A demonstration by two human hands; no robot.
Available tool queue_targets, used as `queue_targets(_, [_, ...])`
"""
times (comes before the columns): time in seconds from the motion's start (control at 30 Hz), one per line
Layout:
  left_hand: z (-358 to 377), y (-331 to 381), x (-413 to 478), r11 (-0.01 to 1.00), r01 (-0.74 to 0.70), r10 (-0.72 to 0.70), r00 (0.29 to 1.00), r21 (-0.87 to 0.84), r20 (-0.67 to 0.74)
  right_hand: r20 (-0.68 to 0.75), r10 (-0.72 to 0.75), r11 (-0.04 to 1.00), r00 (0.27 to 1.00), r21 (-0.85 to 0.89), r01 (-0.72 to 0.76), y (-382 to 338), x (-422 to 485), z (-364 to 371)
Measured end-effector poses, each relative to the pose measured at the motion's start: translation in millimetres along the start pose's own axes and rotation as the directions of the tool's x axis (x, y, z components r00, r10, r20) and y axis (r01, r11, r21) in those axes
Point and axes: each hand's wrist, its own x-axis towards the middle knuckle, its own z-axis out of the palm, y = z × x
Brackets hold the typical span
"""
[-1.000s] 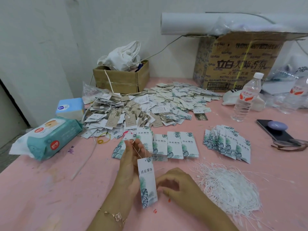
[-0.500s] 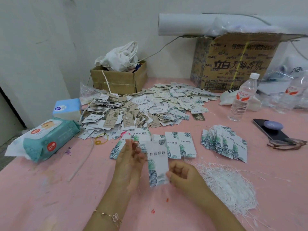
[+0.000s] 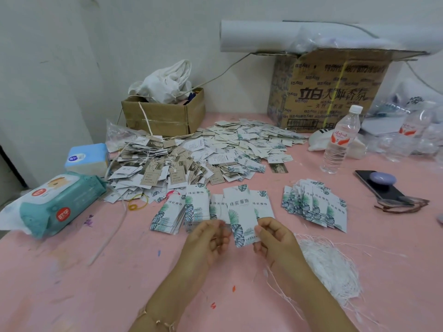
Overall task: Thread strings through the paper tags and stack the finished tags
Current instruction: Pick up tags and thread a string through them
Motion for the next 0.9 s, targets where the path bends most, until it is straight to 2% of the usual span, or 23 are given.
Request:
queue_targets(0.1, [1.1,1.5,-0.5,0.997,0.072,-0.072,0.997,-0.022,-0.033,-0.094,-0.017,0.999,0.995,0.028,0.019,-2.8,4.9,-5.5])
queue_targets(0.23, [2.6,5.2,-1.0,0.994,0.109,-0.108,0.993,0.006,-0.048,-0.234,-0.082,0.997,0.969,-0.028,0.077,-11.3,11.4,-24.5])
queue_targets(0.43, [7.2,7.8,-2.1,0.992,0.113,-0.111,0.993,0.059,-0.046,-0.512,-0.247,0.955,0.823,-0.274,0.116,-36.9,33.2,-67.2])
queue_targets(0.53, [6.5,8.4,-1.5,0.991,0.121,-0.119,0.992,0.05,-0.048,-0.562,-0.277,0.936,0.78,-0.34,0.087,-49.2,48.4,-81.1])
queue_targets(0.8, [4.5,6.2,2.6,0.99,0.135,-0.132,0.989,0.05,-0.059,-0.63,-0.252,0.935,0.734,-0.353,0.017,-59.6,81.3,-98.1])
queue_targets(0.9, [4.0,6.1,3.3,0.989,0.135,-0.132,0.99,0.06,-0.056,-0.657,-0.281,0.878,0.699,-0.47,-0.089,-55.6,80.9,-99.3])
